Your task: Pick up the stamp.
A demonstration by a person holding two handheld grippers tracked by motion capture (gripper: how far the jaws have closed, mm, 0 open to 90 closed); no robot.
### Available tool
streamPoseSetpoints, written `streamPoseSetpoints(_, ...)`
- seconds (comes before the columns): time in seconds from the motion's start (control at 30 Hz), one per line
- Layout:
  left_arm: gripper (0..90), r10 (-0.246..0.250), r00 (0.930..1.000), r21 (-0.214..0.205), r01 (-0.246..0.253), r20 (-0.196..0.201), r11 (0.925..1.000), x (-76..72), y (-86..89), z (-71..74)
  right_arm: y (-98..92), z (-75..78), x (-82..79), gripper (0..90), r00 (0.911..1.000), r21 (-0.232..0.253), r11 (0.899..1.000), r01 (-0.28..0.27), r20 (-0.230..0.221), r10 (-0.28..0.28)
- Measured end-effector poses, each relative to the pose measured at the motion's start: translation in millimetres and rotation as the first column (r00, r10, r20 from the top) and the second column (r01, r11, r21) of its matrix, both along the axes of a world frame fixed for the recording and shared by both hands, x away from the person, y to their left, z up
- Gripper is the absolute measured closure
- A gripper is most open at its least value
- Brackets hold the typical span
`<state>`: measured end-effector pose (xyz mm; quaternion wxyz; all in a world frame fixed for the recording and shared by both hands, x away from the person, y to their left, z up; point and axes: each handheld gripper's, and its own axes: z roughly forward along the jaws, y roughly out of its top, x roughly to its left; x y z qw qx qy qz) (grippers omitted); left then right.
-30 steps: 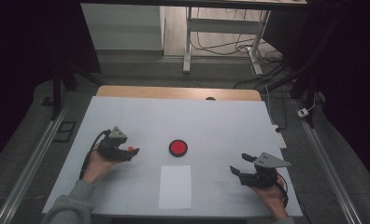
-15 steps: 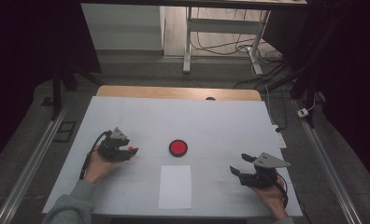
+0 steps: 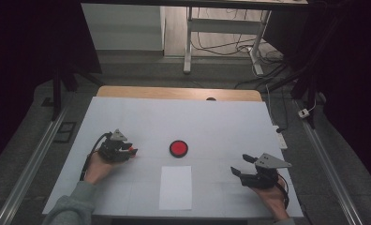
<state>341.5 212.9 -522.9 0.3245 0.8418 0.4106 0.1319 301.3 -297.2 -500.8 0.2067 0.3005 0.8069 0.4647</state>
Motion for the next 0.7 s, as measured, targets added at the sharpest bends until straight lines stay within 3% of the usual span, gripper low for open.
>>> streamPoseSetpoints(0.2, 70.8, -0.002, 1.0000, 0.005, 0.002, 0.001, 1.0000, -0.2, 0.3, 0.0, 0.4, -0.3, 0.0, 28.7, 1.0000, 0.001, 1.000, -0.001, 0.001, 0.001)
streamPoseSetpoints(0.7, 72.7, -0.005, 0.9999, 0.019, 0.005, 0.013, 0.9998, -1.0, 0.3, 0.9, 0.1, -0.2, -0.1, 28.7, 1.0000, -0.003, 1.000, 0.001, 0.001, -0.001)
